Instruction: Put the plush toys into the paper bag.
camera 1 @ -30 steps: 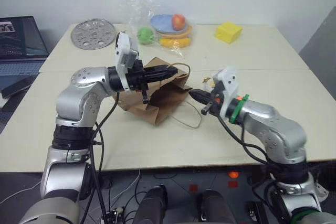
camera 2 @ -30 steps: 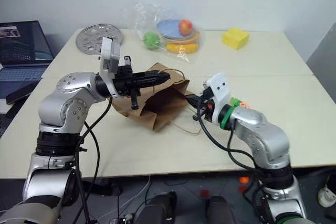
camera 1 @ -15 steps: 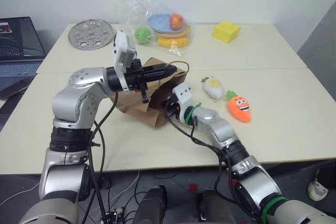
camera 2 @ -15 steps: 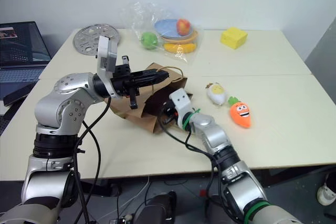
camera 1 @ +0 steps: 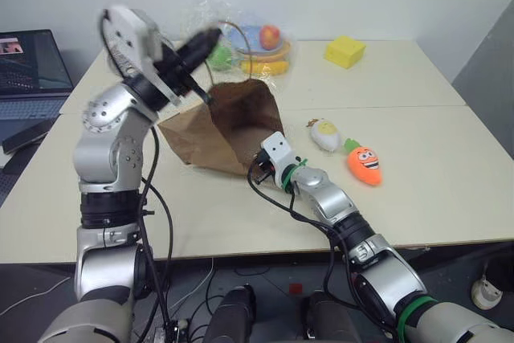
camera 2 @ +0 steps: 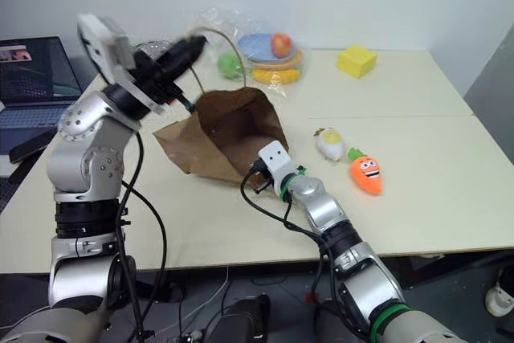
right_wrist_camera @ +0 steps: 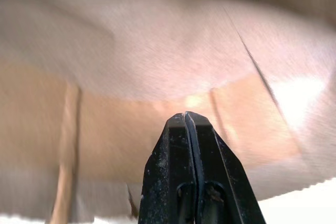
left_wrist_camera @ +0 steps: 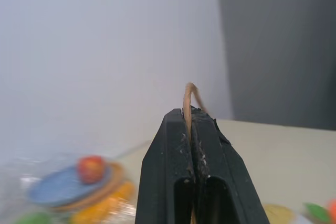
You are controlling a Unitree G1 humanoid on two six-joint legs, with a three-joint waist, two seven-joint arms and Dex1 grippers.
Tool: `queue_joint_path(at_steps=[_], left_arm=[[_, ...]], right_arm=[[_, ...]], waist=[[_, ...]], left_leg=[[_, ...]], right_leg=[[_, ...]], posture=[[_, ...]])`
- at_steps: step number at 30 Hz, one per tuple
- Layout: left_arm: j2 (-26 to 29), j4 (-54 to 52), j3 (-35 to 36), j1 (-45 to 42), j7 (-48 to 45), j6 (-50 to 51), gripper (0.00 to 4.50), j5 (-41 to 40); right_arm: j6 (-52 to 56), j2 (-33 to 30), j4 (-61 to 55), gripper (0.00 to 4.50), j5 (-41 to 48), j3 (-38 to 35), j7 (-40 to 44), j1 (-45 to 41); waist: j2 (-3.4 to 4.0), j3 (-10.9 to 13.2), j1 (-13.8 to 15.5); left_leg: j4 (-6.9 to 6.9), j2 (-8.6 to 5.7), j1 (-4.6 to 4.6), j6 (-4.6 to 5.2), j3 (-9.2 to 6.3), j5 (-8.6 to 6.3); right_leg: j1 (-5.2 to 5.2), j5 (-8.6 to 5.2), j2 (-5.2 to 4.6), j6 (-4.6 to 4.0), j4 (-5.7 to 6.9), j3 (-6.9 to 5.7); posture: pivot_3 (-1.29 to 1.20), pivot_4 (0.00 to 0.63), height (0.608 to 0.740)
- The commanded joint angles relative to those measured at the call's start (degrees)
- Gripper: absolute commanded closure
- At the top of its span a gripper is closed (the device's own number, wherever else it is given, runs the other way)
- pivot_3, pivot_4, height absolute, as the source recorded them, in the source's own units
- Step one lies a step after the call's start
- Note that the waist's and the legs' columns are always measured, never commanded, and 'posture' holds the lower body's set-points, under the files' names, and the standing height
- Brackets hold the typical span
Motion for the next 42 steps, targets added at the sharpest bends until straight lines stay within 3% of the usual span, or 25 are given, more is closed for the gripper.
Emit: queue_joint_path(at_steps=[1, 11, 20, 26, 29, 32, 34, 39, 40, 42], left_arm=[[-0.2, -2.9, -1.7, 1.2, -3.4, 0.7, 4.5, -2.1], [0.2, -6.1, -7.3, 5.6, -9.4, 4.4, 4.5, -2.4], [-1.0, -4.4, -8.3, 5.0, -10.1, 3.2, 4.5, -1.6], [-1.5, -3.2, -8.9, 5.6, -11.1, 3.0, 4.5, -1.3], [-1.3, -2.8, -9.0, 5.8, -11.9, 3.0, 4.5, -1.2], [-1.3, -2.6, -9.4, 5.9, -12.3, 2.9, 4.5, -0.8], [-1.3, -2.8, -9.3, 6.1, -12.3, 3.0, 4.5, -0.8], [-1.3, -3.7, -9.4, 7.0, -12.5, 3.2, 4.5, -0.9], [-1.1, -3.9, -9.4, 7.1, -12.4, 3.4, 4.5, -1.1], [-1.0, -4.1, -9.2, 7.2, -12.0, 3.5, 4.5, -1.0]], right_arm=[[0.5, -0.5, 1.3, 4.49, -1.1, -1.5, -0.9, 0.1], [0.3, 0.3, -7.0, 4.49, 2.0, -4.6, 0.9, 1.9], [6.2, -6.3, -37.6, 4.49, 11.8, -6.6, 12.0, 10.3], [18.7, -14.8, -57.6, 4.49, 22.1, -18.6, 10.4, 14.2], [24.9, -17.7, -64.2, 3.92, 28.0, -25.5, 8.2, 15.6], [31.4, -19.5, -69.4, 2.87, 36.4, -37.7, 3.5, 17.9], [32.9, -20.9, -69.3, 2.11, 36.4, -42.5, 0.4, 20.4], [31.3, -25.3, -66.4, 0.22, 31.0, -46.1, -4.2, 28.6], [31.7, -27.9, -64.9, 0.02, 27.6, -45.0, -4.9, 32.1], [31.3, -30.9, -61.6, 0.02, 24.4, -43.2, -4.3, 37.0]], waist=[[0.0, 0.0, 0.0], [0.0, 0.0, 0.0], [0.0, 0.0, 0.1], [0.0, 0.0, 0.5], [0.0, 0.0, 0.8], [0.0, 0.0, 1.2], [0.0, 0.0, 1.3], [0.0, 0.0, 1.4], [0.01, 0.0, 1.4], [0.01, 0.0, 1.5]], left_leg=[[0.0, 0.0, 0.0, 0.0, 0.0, 0.01], [-0.05, 0.05, -0.01, 0.05, 0.01, 0.05], [-0.07, 0.21, -0.1, 0.11, 0.0, 0.08], [-0.08, 0.39, -0.28, -0.19, 0.03, -0.11], [-0.07, 0.51, -0.43, -0.2, 0.03, -0.11], [-0.07, 0.65, -0.49, -0.16, 0.03, -0.09], [-0.07, 0.66, -0.56, -0.12, 0.04, -0.07], [-0.07, 0.66, -0.7, -0.06, 0.06, -0.08], [-0.07, 0.65, -0.72, -0.05, 0.1, -0.08], [-0.07, 0.65, -0.76, -0.01, 0.11, -0.1]], right_leg=[[0.01, 0.01, 0.01, 0.01, -0.01, 0.0], [-0.03, -0.05, 0.0, -0.07, -0.06, 0.04], [-0.05, -0.11, -0.01, -0.09, -0.17, 0.02], [-0.03, -0.19, -0.01, -0.13, -0.3, -0.03], [-0.03, -0.22, 0.01, -0.23, -0.3, -0.01], [-0.05, -0.27, 0.08, -0.4, -0.29, -0.06], [-0.06, -0.29, 0.09, -0.44, -0.33, -0.06], [-0.05, -0.25, 0.09, -0.39, -0.64, -0.09], [-0.06, -0.24, 0.09, -0.37, -0.67, -0.06], [-0.04, -0.23, 0.09, -0.36, -0.78, -0.09]], posture=[[0.0, 0.15, 0.74], [0.0, 0.15, 0.74], [0.0, 0.15, 0.74], [0.0, 0.15, 0.74], [0.0, 0.15, 0.74], [0.0, 0.15, 0.74], [0.0, 0.15, 0.74], [0.0, 0.15, 0.74], [0.0, 0.15, 0.74], [0.0, 0.15, 0.74]])
